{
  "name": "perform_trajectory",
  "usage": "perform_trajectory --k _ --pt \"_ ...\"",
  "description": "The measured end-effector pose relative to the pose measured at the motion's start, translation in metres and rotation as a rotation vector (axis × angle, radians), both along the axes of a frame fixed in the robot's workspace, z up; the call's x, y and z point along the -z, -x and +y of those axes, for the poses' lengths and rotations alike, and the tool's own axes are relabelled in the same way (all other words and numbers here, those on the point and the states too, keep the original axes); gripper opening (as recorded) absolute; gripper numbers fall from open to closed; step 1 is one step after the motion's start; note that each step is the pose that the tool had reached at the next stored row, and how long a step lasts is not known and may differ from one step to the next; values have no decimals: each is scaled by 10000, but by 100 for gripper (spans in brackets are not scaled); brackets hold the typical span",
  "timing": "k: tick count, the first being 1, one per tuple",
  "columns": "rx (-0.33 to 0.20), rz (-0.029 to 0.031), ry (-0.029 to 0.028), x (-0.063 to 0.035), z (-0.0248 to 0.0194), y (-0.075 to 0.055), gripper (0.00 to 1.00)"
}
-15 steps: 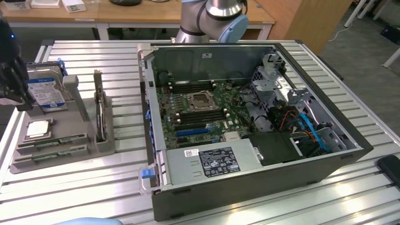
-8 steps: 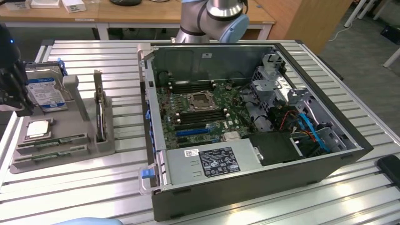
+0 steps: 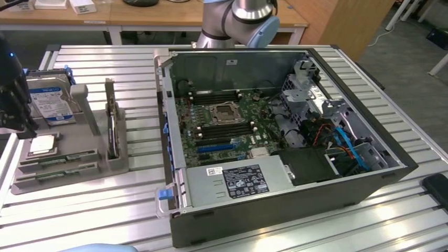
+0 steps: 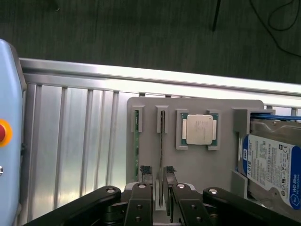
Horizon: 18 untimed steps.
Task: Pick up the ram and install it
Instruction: 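Pick up the ram and move it above insertion slot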
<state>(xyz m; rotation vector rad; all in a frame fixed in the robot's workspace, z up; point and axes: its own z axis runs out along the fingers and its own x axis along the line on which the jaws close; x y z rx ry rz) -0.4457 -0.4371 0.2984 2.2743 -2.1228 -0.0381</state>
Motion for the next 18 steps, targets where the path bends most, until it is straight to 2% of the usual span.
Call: perform_trajectory --k 18 --pt "0 0 -1 159 -187 -55 24"
